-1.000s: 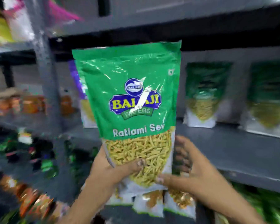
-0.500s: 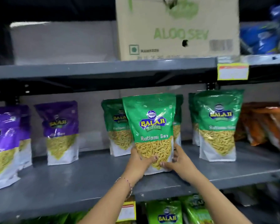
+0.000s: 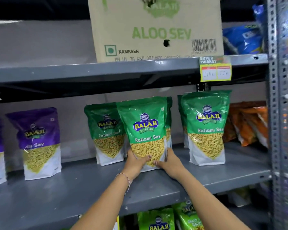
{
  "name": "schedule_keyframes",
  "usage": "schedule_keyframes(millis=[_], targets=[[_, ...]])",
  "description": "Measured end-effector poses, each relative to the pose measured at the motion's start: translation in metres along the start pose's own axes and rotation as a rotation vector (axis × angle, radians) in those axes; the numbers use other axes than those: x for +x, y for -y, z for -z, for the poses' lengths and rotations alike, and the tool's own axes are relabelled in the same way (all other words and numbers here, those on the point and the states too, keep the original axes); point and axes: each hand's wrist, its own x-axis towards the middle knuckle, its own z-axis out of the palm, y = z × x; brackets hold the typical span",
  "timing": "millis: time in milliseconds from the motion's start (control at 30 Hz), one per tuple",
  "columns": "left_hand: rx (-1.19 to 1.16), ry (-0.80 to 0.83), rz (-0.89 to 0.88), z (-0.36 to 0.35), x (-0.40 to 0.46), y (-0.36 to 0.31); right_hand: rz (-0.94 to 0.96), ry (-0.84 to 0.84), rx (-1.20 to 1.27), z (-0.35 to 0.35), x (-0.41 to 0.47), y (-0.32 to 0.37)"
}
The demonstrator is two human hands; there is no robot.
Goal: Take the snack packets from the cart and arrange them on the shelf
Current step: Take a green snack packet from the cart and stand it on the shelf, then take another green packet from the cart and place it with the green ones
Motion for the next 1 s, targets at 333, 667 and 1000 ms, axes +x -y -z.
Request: schedule_keyframes(millis=[333, 667, 1000], targets=[[-0.047, -0.031, 0.094, 0.029, -0.004, 0.009, 0.011, -0.061, 0.074, 0.001, -0.016, 0.012], [-0.199, -0.678, -0.223, 0.174, -0.187, 0.035, 0.461, 0.195, 0.609, -0.145, -0.159, 0.107], [0.246, -1.078, 0.711, 0.312, -0.482, 0.239, 0.196, 1.181, 0.261, -0.397, -0.316, 0.034]])
